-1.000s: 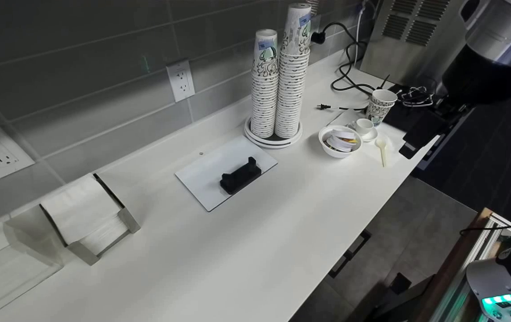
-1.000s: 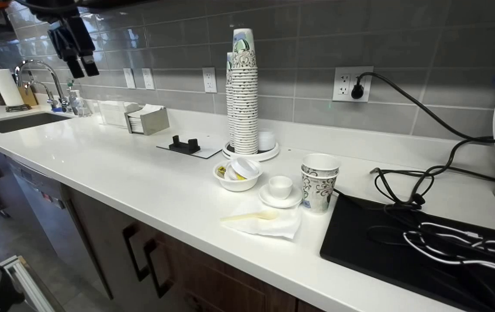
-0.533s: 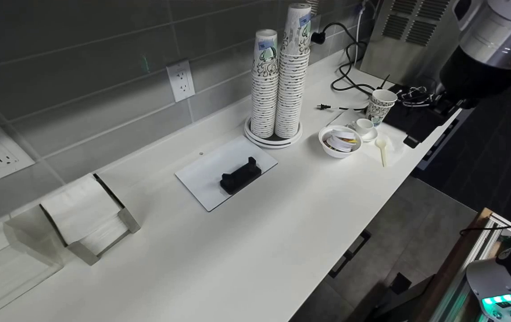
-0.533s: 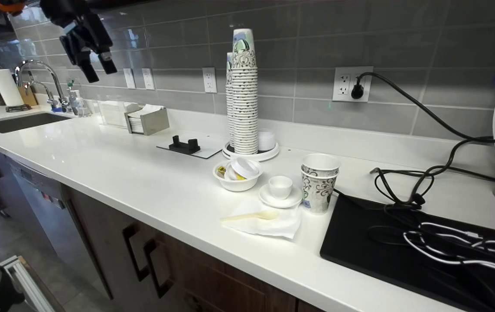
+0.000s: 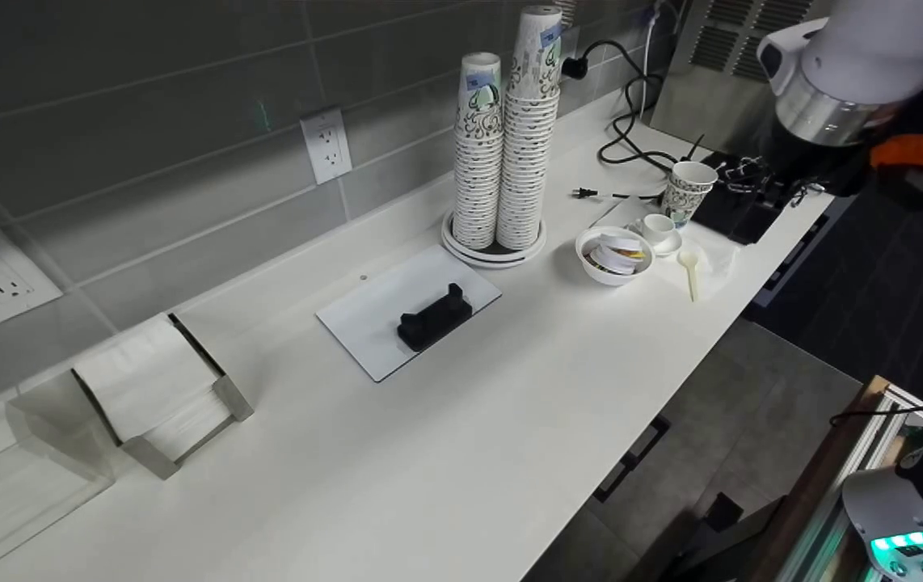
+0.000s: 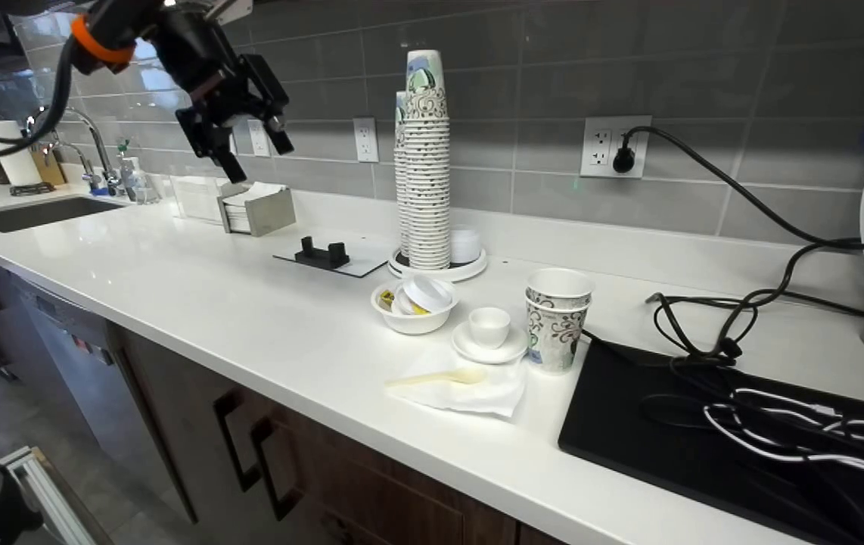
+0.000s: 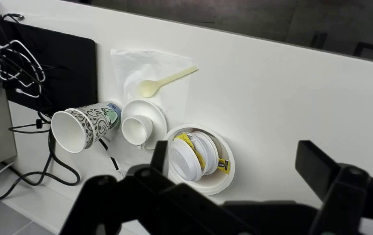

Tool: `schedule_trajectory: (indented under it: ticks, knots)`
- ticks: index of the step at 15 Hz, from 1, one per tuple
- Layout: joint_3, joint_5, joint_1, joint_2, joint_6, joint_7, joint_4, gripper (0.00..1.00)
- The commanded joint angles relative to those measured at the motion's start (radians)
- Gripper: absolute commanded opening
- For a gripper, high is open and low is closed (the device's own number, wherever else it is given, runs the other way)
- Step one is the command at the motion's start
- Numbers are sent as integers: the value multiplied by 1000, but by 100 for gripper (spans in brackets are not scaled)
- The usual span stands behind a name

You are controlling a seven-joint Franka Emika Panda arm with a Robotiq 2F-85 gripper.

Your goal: Move the object from the bowl and place it on the counter

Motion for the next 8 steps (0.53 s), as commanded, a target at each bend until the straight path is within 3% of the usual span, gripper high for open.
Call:
schedule_trajectory:
  ticks: [1,4,8]
  knots:
    - [-60,-80,-7,70,109,-102,-27,100]
    - [-128,-80,0,118,247,-215,-48,100]
    - [-156,-220,-81,189,381,-259,-69,100]
